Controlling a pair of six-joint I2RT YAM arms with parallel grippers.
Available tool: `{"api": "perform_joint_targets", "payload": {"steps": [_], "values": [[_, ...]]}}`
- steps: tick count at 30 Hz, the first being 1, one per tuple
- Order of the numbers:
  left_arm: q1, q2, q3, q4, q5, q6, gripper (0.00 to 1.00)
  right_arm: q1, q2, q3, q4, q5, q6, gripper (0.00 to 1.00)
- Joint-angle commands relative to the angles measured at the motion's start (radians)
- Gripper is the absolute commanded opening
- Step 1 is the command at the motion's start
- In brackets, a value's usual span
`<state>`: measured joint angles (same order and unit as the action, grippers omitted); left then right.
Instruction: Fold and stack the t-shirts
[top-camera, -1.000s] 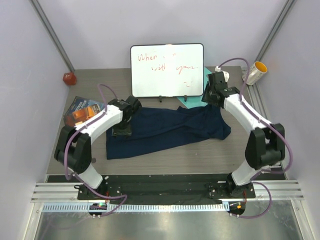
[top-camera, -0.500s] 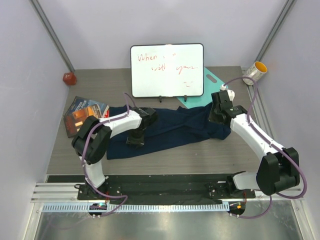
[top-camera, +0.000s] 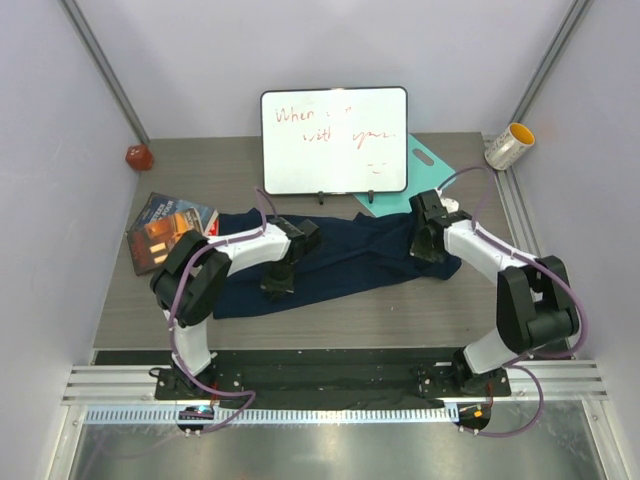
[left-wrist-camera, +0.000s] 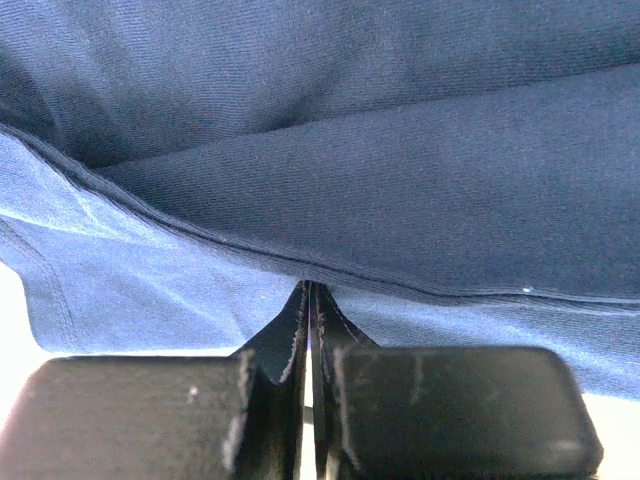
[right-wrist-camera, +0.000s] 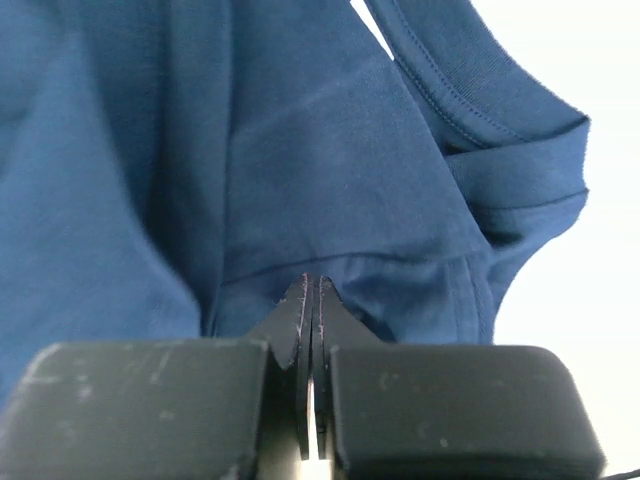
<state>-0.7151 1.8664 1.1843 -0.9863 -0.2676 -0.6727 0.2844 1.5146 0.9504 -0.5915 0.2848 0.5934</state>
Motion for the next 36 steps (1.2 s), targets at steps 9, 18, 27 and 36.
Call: {"api": "perform_joint_targets", "payload": {"steps": [9, 18, 27, 36], "values": [[-0.021, 0.011, -0.063, 0.046, 0.047, -0.054, 0.00, -0.020, 0.222, 0.065, 0.045, 0.016, 0.131, 0.01], [-0.081, -0.004, -0.181, 0.118, 0.100, -0.105, 0.00, -0.068, 0.233, 0.071, 0.042, -0.009, 0.172, 0.01], [-0.240, 0.010, -0.227, 0.124, 0.103, -0.174, 0.00, -0.139, 0.121, 0.054, 0.002, 0.065, 0.165, 0.01], [-0.365, -0.058, -0.302, 0.110, 0.108, -0.255, 0.00, -0.163, 0.023, 0.016, -0.039, 0.091, 0.151, 0.01]]}}
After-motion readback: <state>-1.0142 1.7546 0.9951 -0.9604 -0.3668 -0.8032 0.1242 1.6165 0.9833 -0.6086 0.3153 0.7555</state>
